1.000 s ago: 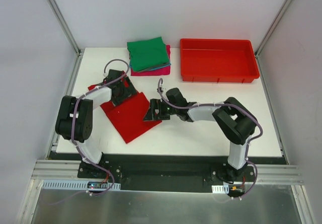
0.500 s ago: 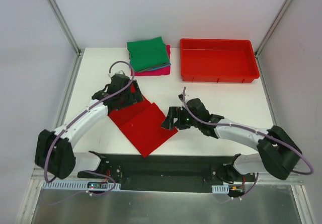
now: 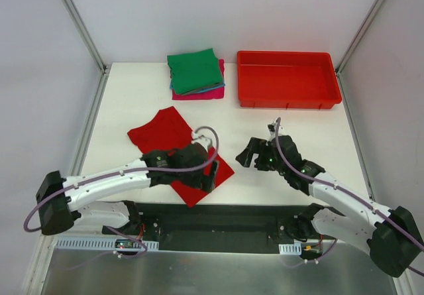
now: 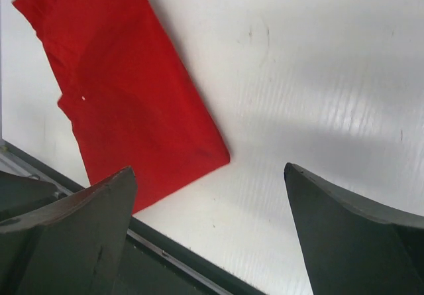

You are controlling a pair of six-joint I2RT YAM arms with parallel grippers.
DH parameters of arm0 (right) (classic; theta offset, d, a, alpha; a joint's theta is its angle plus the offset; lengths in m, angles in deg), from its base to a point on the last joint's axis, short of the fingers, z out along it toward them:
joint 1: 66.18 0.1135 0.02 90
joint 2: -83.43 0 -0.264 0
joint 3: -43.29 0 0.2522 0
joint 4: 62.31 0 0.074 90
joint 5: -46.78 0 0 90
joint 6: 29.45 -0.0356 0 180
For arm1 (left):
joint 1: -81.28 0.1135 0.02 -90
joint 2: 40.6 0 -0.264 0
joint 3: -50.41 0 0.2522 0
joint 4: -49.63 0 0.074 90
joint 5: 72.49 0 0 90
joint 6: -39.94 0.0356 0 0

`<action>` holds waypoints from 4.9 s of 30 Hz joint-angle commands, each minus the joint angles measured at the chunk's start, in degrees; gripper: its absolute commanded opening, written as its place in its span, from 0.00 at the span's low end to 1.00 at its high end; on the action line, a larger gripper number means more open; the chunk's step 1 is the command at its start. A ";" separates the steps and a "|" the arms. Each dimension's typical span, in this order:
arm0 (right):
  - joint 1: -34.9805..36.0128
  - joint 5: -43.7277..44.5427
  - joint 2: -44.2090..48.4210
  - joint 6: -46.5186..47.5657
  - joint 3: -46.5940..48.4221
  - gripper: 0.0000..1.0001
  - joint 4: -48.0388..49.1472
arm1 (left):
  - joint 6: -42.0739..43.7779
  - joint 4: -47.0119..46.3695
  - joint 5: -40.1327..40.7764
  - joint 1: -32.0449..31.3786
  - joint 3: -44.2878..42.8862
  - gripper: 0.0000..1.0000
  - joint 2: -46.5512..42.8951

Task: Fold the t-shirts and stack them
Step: Grab one side of the 2/3 rectangular tshirt with both arms, then fold the long partially folded tshirt into a neat square

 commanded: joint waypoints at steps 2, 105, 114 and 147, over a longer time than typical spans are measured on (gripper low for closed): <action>-0.59 -6.88 -2.27 -1.45 1.63 0.96 -4.58 | -2.45 10.67 1.66 -8.84 0.78 0.81 7.66; -13.69 3.31 -10.35 15.17 37.14 0.01 -48.01 | 5.37 -5.66 -7.45 -14.84 -18.48 0.00 15.85; -8.08 7.77 -19.75 13.67 45.83 0.01 -46.77 | 3.17 -6.99 -6.95 -9.74 -8.37 0.00 6.72; 3.63 9.54 -58.78 14.20 79.32 0.01 -41.68 | -1.58 2.95 -2.20 10.39 6.40 0.00 -4.02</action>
